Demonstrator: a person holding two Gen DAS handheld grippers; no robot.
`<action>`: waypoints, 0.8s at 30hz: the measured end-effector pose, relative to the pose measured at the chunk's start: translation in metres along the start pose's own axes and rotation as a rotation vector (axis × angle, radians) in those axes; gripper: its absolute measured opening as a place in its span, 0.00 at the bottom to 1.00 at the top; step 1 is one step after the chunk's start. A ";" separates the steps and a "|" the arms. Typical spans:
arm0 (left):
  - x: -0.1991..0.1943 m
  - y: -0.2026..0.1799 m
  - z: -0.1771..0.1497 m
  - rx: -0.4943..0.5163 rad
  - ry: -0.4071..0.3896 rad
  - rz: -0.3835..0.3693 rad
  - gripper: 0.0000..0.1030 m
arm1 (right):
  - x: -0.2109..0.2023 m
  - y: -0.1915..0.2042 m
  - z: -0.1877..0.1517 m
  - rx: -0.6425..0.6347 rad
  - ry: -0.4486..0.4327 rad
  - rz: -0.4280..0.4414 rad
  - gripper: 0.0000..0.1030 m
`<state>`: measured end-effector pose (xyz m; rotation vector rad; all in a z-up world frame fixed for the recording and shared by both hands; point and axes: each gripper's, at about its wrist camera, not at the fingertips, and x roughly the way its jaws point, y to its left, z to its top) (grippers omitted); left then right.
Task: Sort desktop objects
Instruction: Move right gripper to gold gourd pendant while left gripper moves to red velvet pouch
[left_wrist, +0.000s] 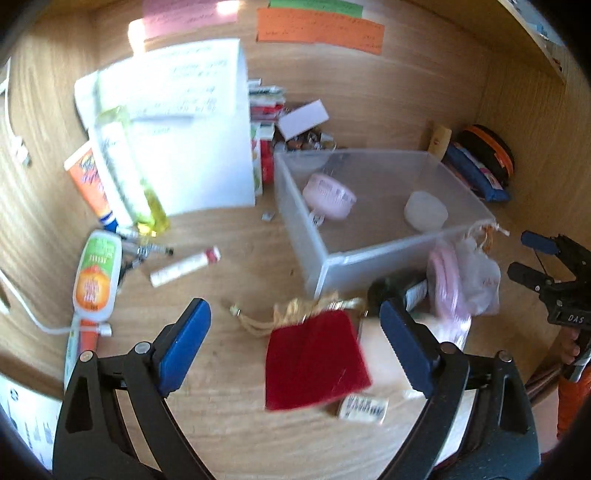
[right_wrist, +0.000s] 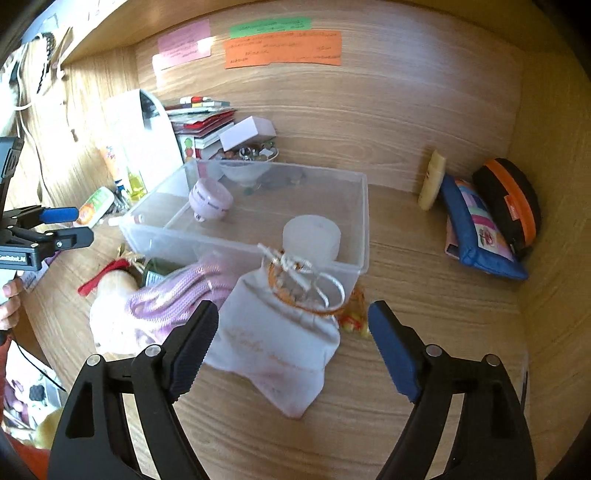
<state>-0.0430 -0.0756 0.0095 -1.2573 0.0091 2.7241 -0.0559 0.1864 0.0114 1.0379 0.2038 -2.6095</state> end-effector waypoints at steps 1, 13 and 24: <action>0.000 0.002 -0.003 -0.002 0.006 -0.002 0.91 | -0.001 0.004 -0.002 -0.009 0.002 0.002 0.79; 0.036 0.023 -0.019 -0.068 0.103 -0.098 0.95 | 0.021 0.018 -0.011 -0.020 0.069 -0.013 0.82; 0.055 0.030 -0.038 -0.030 0.173 0.001 0.95 | 0.041 -0.030 -0.039 0.094 0.201 0.041 0.82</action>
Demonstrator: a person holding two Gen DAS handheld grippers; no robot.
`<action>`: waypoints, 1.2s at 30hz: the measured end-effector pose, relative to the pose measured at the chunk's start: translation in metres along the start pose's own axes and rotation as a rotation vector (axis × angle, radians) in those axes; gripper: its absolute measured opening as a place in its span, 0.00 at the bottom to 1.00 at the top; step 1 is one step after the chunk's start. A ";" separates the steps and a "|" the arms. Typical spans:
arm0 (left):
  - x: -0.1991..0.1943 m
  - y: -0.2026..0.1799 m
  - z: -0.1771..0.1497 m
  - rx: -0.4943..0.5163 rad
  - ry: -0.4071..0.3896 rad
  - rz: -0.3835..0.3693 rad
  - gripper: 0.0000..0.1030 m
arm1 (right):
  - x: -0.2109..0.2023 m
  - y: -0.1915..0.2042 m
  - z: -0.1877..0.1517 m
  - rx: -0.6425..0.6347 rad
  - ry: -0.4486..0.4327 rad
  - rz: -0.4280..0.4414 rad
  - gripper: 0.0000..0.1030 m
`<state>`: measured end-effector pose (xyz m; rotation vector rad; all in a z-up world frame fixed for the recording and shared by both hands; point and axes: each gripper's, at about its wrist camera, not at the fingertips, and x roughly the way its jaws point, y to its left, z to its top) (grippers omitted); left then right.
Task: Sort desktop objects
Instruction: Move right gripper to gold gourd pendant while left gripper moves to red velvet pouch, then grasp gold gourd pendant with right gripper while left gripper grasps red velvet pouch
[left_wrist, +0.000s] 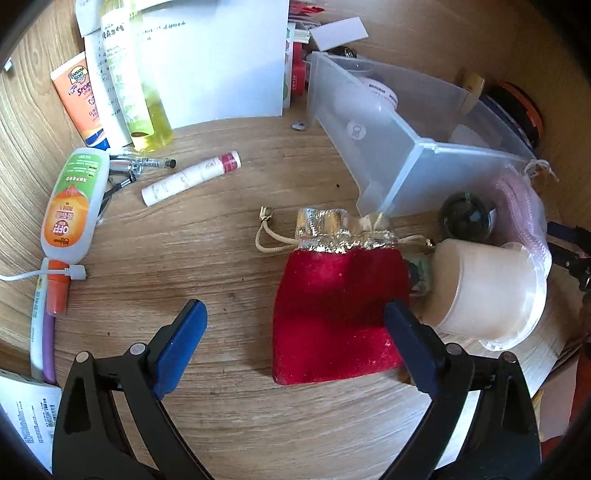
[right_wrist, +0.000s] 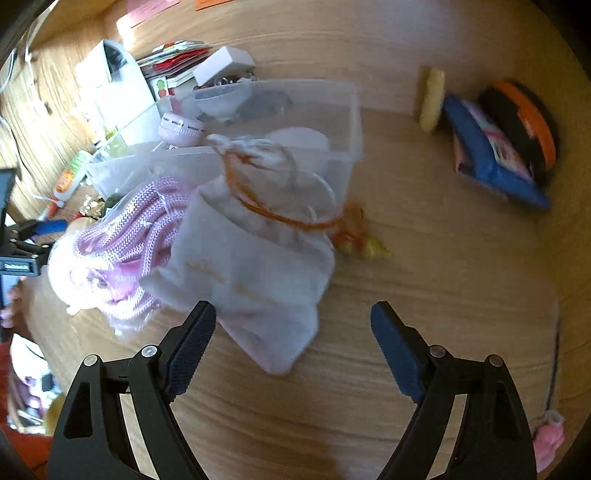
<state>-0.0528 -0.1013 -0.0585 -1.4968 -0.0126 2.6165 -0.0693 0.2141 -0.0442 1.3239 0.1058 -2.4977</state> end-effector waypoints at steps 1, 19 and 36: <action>-0.001 -0.001 0.001 -0.001 -0.006 -0.006 0.95 | -0.004 -0.006 -0.001 0.016 -0.005 0.002 0.82; 0.006 -0.008 0.019 -0.003 -0.058 0.007 0.95 | 0.021 -0.050 0.038 0.078 -0.009 -0.046 0.51; 0.002 0.011 0.023 -0.046 -0.116 0.044 0.41 | 0.021 -0.050 0.035 0.084 -0.046 -0.077 0.34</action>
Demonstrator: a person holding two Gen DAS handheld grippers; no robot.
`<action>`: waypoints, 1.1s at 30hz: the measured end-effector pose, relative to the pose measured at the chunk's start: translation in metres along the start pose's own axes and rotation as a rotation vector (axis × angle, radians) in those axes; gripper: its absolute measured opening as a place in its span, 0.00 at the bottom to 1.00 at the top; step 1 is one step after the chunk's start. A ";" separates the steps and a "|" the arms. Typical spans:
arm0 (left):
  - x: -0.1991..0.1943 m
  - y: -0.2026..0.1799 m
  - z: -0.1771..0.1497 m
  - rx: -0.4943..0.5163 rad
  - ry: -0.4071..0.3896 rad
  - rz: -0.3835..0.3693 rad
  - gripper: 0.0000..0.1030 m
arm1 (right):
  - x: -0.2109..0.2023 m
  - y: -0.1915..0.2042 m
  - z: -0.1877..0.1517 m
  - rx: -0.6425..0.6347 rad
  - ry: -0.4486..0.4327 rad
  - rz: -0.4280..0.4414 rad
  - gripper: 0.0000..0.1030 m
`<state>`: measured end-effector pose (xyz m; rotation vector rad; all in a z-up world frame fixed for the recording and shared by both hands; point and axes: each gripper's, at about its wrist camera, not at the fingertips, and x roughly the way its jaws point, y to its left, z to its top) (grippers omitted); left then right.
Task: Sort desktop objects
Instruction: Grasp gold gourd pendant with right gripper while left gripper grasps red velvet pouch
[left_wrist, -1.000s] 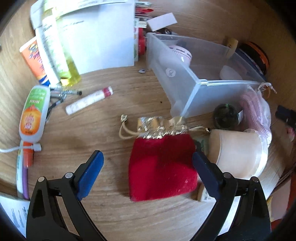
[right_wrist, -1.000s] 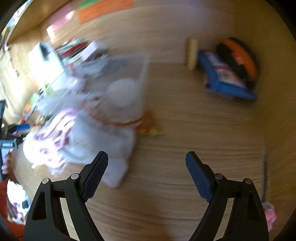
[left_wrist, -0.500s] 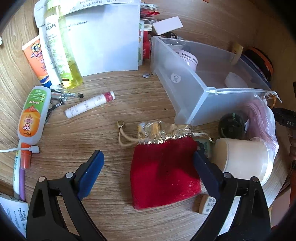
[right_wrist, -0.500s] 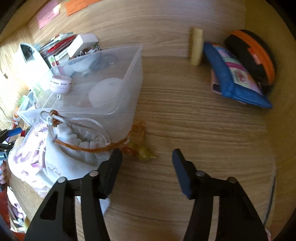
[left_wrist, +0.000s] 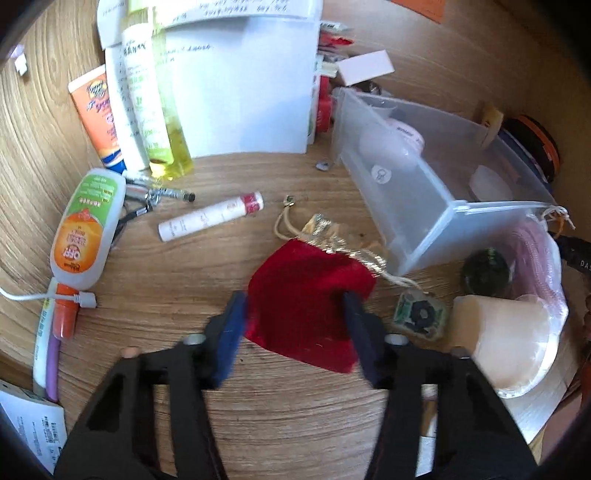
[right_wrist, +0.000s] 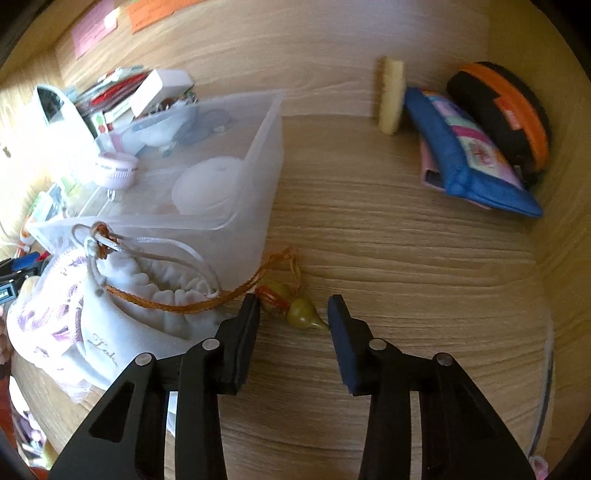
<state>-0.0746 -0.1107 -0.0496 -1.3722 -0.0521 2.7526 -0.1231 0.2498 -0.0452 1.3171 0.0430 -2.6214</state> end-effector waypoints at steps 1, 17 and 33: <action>-0.003 -0.001 0.001 0.007 -0.007 0.000 0.33 | -0.004 -0.001 0.000 0.003 -0.011 -0.006 0.34; -0.035 -0.020 -0.012 0.071 -0.051 -0.018 0.74 | -0.083 0.017 -0.003 -0.016 -0.180 0.079 0.34; 0.032 -0.002 0.009 0.043 0.066 -0.093 0.56 | -0.088 0.021 -0.008 -0.008 -0.186 0.099 0.34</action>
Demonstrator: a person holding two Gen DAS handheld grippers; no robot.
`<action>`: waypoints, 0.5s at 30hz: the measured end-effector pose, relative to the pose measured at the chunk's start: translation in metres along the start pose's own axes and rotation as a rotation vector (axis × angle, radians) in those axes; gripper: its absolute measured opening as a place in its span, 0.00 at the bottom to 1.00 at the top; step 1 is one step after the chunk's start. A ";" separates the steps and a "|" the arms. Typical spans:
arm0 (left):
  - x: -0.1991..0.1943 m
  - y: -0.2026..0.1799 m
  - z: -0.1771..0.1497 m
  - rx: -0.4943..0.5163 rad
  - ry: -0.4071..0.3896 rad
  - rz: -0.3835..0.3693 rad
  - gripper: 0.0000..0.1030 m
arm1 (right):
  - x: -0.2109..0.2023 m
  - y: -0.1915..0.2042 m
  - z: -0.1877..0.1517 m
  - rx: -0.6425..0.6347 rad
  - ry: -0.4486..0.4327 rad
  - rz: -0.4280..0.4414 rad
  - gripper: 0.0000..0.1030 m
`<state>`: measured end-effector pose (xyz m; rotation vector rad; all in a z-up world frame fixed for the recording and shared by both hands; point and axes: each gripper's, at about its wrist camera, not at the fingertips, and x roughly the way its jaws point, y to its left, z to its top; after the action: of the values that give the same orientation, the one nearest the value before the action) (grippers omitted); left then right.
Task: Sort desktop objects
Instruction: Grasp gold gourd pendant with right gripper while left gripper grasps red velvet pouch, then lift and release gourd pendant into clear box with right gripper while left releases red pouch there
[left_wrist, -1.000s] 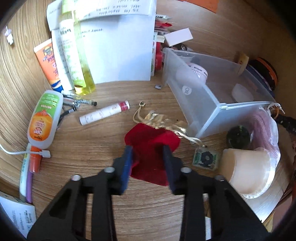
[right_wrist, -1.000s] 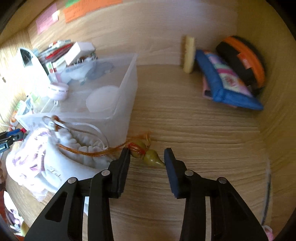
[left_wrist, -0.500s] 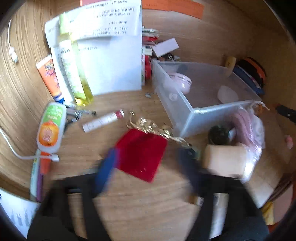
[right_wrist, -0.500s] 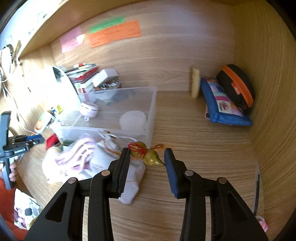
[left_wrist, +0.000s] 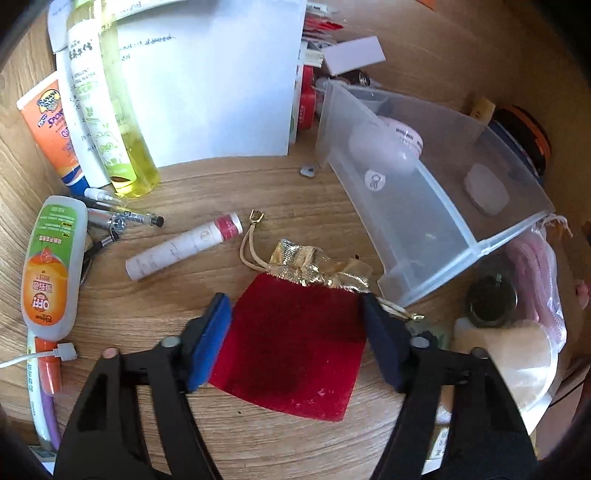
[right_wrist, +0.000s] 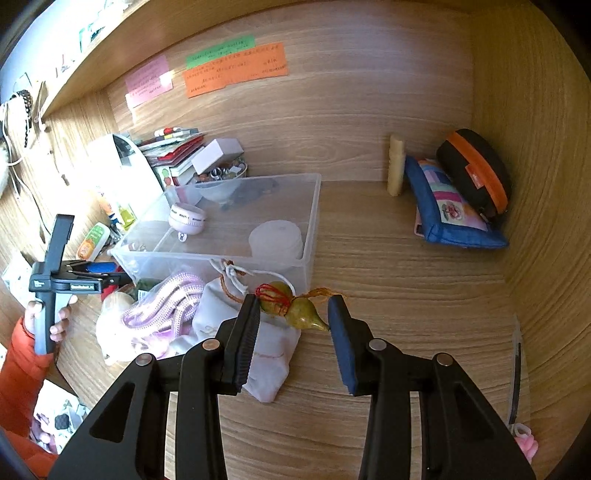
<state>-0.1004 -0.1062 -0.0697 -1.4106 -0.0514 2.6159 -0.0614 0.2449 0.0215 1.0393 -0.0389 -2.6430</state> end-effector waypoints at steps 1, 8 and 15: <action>-0.002 -0.001 -0.002 0.001 -0.004 -0.013 0.41 | -0.001 0.000 0.001 0.004 -0.006 0.005 0.34; -0.012 -0.005 -0.015 0.018 -0.019 0.007 0.19 | -0.013 0.016 0.005 -0.023 -0.034 0.101 0.34; -0.032 0.004 -0.031 -0.037 -0.034 -0.015 0.11 | -0.021 0.047 0.000 -0.104 -0.035 0.176 0.34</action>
<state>-0.0579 -0.1170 -0.0607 -1.3717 -0.1155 2.6399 -0.0340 0.2061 0.0417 0.9126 -0.0005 -2.4766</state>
